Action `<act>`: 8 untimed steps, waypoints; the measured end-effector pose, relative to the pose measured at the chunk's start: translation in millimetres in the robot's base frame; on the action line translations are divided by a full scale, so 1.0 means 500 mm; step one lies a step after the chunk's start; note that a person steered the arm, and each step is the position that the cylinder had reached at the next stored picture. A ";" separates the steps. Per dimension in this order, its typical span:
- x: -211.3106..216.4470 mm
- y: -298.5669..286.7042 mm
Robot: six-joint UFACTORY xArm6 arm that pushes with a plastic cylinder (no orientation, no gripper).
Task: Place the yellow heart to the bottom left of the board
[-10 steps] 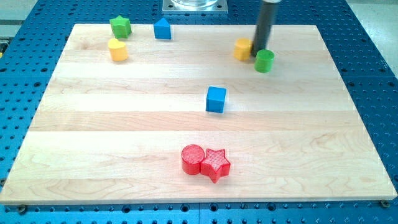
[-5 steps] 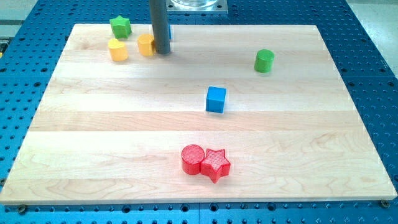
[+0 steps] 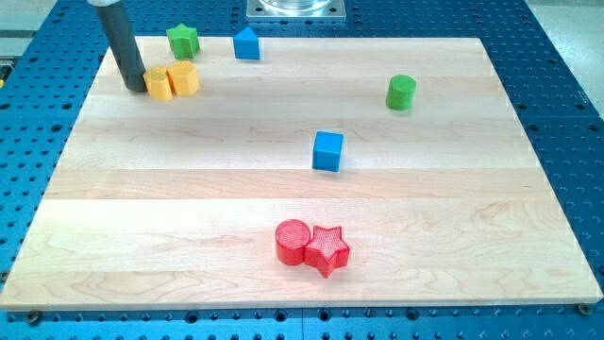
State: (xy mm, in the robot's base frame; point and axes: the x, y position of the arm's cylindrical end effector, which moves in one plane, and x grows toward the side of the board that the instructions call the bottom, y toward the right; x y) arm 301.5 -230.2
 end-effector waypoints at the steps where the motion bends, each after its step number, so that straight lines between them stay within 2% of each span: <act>1: -0.030 0.007; 2: -0.072 0.008; 3: -0.011 0.049; 4: 0.095 0.089; 5: 0.166 0.128; 7: 0.095 0.152; 8: 0.158 0.202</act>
State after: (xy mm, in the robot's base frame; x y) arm 380.5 -129.1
